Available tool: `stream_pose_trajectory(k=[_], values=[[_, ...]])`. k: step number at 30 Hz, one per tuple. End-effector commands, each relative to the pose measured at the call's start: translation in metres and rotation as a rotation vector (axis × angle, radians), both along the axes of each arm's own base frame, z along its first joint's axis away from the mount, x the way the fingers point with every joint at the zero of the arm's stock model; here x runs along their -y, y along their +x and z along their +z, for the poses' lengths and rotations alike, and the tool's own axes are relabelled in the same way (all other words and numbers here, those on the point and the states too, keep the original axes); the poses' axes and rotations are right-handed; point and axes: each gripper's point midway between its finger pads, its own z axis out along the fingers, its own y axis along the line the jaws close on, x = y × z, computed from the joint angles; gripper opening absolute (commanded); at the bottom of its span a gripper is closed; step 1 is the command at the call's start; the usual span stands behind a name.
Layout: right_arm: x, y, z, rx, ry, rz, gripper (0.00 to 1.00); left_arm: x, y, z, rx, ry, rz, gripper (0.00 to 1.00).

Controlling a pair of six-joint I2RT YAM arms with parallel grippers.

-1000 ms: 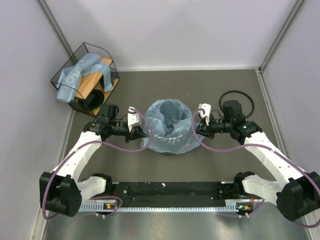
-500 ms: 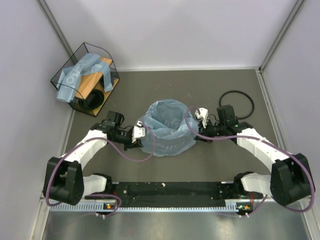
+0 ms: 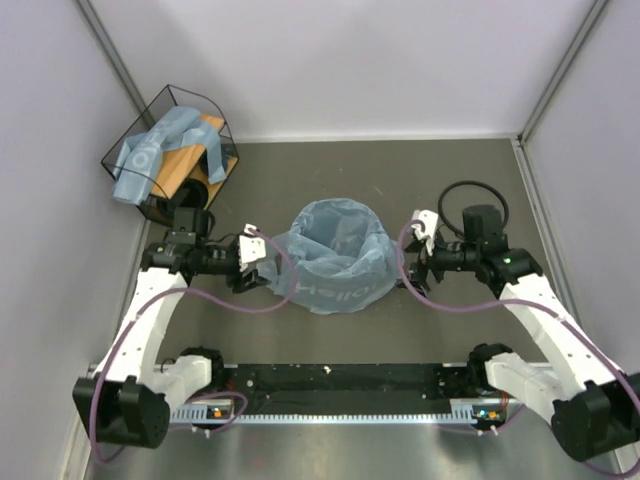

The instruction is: Put the trash bags into the trash bin

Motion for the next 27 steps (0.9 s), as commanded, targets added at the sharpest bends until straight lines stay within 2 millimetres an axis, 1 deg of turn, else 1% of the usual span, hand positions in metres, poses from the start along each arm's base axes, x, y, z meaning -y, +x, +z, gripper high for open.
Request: stream_pose_trajectory(k=[1,3,4,5,6,7,8,9,11,12,13,15,16,17,19,20,21,22,24,27], values=[[-0.01,0.0,0.048,0.125,0.062,0.102,0.92,0.013,0.008,0.055,0.114,-0.135,0.004,0.66],[-0.018,0.002,0.05,0.106,0.066,0.127,0.91,0.021,0.02,0.065,0.125,-0.201,-0.001,0.67],[-0.022,0.007,0.049,0.096,0.06,0.139,0.88,0.026,0.027,0.071,0.147,-0.24,-0.018,0.68],[-0.025,0.009,0.048,0.102,0.055,0.157,0.87,0.03,0.031,0.076,0.156,-0.257,-0.036,0.68],[-0.03,0.008,0.048,0.105,0.051,0.182,0.85,0.033,0.034,0.078,0.155,-0.27,-0.056,0.74],[-0.033,0.012,0.047,0.11,0.042,0.19,0.81,0.042,0.037,0.073,0.127,-0.28,-0.092,0.76],[-0.036,0.015,0.043,0.104,0.033,0.203,0.77,0.046,0.042,0.079,0.138,-0.281,-0.109,0.78],[-0.039,0.017,0.044,0.105,0.032,0.214,0.67,0.05,0.047,0.072,0.107,-0.281,-0.119,0.79],[-0.042,0.026,0.036,0.086,0.015,0.21,0.55,0.058,0.05,0.074,0.089,-0.294,-0.146,0.79],[-0.043,0.03,0.036,0.086,0.009,0.203,0.35,0.06,0.052,0.067,0.059,-0.296,-0.15,0.78],[-0.041,0.035,0.033,0.083,-0.007,0.186,0.25,0.062,0.052,0.066,0.047,-0.307,-0.158,0.72],[-0.041,0.039,0.023,0.065,-0.025,0.179,0.0,0.062,0.049,0.055,0.009,-0.302,-0.164,0.6],[-0.041,0.039,0.02,0.06,-0.028,0.176,0.0,0.062,0.049,0.052,0.027,-0.297,-0.178,0.45],[-0.04,0.039,0.017,0.053,-0.028,0.174,0.0,0.06,0.045,0.043,0.007,-0.289,-0.176,0.35],[-0.041,0.04,0.006,0.029,-0.026,0.169,0.0,0.059,0.042,0.031,0.008,-0.278,-0.187,0.2],[-0.041,0.039,0.002,0.009,-0.026,0.162,0.0,0.057,0.038,0.017,-0.011,-0.259,-0.181,0.0],[-0.042,0.039,-0.008,-0.02,-0.032,0.165,0.0,0.055,0.038,0.008,-0.021,-0.244,-0.177,0.0],[-0.042,0.038,-0.012,-0.035,-0.032,0.165,0.0,0.053,0.035,-0.005,-0.04,-0.23,-0.173,0.0],[-0.04,0.04,-0.02,-0.062,-0.035,0.158,0.0,0.048,0.035,-0.022,-0.057,-0.188,-0.166,0.0],[-0.035,0.044,-0.035,-0.12,-0.032,0.137,0.0,0.042,0.032,-0.042,-0.1,-0.149,-0.158,0.0]])
